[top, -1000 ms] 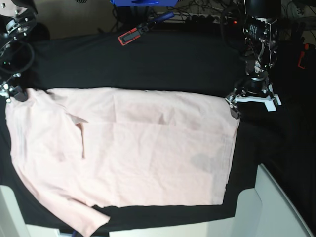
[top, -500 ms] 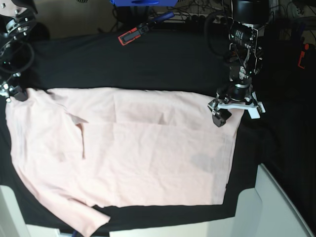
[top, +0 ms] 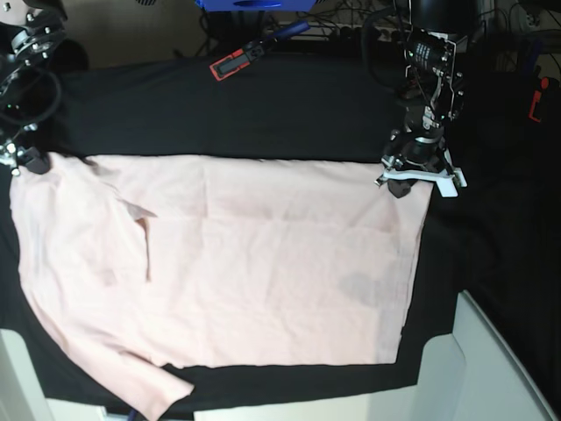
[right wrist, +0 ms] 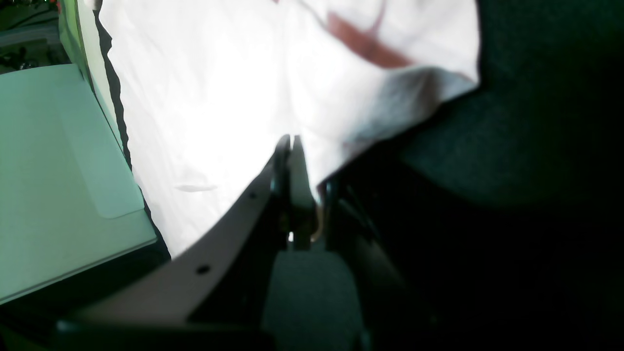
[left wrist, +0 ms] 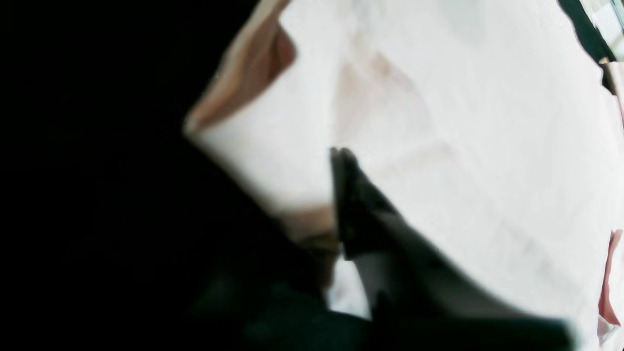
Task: Fold the T-shirt properly
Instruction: 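Grasp the shoulder edge with both grippers and pull it taut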
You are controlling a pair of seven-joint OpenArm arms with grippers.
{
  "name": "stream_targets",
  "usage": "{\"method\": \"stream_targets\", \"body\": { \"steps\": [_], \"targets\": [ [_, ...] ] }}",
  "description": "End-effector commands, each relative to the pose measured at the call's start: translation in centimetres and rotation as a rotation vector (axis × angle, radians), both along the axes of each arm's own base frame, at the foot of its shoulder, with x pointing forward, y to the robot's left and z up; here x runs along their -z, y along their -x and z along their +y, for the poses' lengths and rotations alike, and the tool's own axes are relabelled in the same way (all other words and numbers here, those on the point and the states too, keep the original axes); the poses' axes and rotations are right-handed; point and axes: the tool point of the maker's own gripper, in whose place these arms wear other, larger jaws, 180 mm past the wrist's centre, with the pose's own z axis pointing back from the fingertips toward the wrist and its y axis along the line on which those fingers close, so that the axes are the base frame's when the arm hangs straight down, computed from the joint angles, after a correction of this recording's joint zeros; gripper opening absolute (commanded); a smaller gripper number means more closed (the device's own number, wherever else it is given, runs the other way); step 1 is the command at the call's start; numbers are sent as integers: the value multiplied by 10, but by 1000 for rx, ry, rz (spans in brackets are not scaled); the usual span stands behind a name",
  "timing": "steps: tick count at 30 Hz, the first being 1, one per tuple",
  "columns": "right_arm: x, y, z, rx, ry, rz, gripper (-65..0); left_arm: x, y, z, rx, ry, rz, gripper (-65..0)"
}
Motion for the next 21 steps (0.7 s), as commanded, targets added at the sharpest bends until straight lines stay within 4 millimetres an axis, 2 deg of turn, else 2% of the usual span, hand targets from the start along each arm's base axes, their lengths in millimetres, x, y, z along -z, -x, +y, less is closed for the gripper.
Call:
{"method": "stream_targets", "body": {
  "steps": [1,8,13,16,21],
  "targets": [
    [-12,-7,-14,5,34,-31,-650,-7,-5,3,-3,-4,-24,-650],
    [-12,-6,-15,5,35,-30,-650,-7,2,2,0,-7,-23,-650],
    [-13,-6,-17,6,41,-31,-650,-27,7,1,19,-26,-68,-650],
    [-13,-6,-18,5,45,-31,-650,-32,17,2,33,-41,-71,-650],
    [-8,9,-20,7,47,-6,-650,-22,41,9,39,-59,-23,-650]
  ]
}}
